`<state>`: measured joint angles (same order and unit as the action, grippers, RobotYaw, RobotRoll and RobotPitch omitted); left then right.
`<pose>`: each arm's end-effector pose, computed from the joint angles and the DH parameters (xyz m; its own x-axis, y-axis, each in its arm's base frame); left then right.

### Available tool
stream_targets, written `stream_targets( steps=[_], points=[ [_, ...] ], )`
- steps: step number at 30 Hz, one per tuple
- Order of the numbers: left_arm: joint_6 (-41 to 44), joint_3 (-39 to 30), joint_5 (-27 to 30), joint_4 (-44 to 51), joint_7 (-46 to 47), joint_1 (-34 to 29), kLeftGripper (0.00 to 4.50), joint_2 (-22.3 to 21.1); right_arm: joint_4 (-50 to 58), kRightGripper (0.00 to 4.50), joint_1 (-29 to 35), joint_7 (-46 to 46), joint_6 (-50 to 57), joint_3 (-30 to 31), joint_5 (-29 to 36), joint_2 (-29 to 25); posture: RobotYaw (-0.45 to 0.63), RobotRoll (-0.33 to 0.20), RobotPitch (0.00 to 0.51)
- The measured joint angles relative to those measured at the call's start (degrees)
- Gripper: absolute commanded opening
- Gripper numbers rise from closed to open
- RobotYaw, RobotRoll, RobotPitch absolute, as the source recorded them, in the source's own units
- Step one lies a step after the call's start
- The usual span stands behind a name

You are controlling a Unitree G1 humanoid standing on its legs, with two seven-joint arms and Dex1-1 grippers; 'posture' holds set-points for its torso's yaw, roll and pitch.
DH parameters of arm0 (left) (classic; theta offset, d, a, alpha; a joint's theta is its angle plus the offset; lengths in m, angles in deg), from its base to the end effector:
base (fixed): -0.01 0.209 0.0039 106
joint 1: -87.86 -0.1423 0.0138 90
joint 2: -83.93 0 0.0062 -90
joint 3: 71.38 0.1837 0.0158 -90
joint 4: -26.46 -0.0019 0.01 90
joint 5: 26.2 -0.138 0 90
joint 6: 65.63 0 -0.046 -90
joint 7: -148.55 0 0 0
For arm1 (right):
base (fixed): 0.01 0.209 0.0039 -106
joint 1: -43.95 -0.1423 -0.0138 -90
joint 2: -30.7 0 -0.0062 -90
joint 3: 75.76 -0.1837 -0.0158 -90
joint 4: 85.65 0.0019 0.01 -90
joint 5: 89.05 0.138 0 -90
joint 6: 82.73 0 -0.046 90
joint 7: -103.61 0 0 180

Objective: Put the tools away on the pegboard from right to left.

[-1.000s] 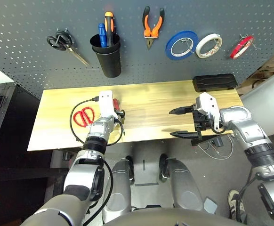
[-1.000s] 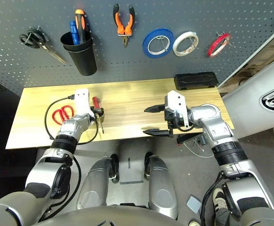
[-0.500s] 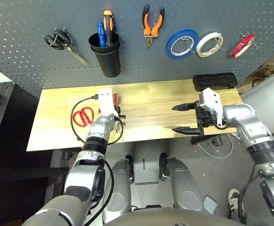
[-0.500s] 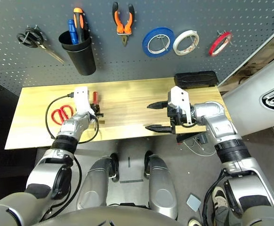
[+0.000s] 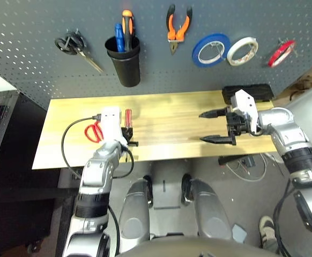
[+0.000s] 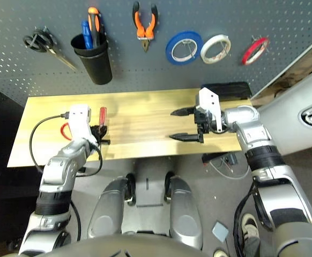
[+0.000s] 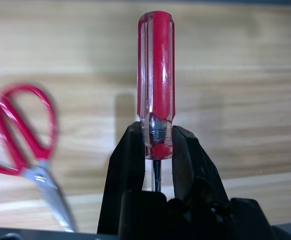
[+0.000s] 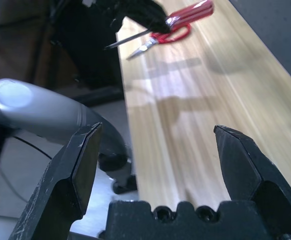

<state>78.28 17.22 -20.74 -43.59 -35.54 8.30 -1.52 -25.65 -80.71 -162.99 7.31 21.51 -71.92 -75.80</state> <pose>0.2215 0.1734 0.1042 0.9105 -0.0602 -0.4092 0.1038 0.9909 0.0852 0.3080 -0.2413 0.1298 0.0966 0.9550 -0.2804 -0.9930 0.0734 -0.0923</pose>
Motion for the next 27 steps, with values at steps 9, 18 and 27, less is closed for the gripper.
stream_targets(
  steps=[9, 18, 27],
  points=[
    [1.4, -1.1, 0.0, 8.0, -0.7, -0.1, 0.8, -3.4, 0.4, 4.5, -4.2, -2.9, 2.9, -3.3, 2.7, -1.6, 0.06, 0.0, 0.147],
    [-5.8, -4.5, 0.2, 14.6, -1.5, -0.4, 0.8, -3.8, 7.6, 4.5, -4.0, -2.4, 7.7, -6.3, 6.8, -2.4, 0.06, 0.0, 0.119],
    [-17.5, -6.1, 0.4, 15.2, -1.7, 1.9, 0.8, -2.3, 11.0, 4.5, -4.3, 0.2, 10.3, -8.2, 9.1, -2.4, 0.06, 0.0, 0.111]
  ],
)
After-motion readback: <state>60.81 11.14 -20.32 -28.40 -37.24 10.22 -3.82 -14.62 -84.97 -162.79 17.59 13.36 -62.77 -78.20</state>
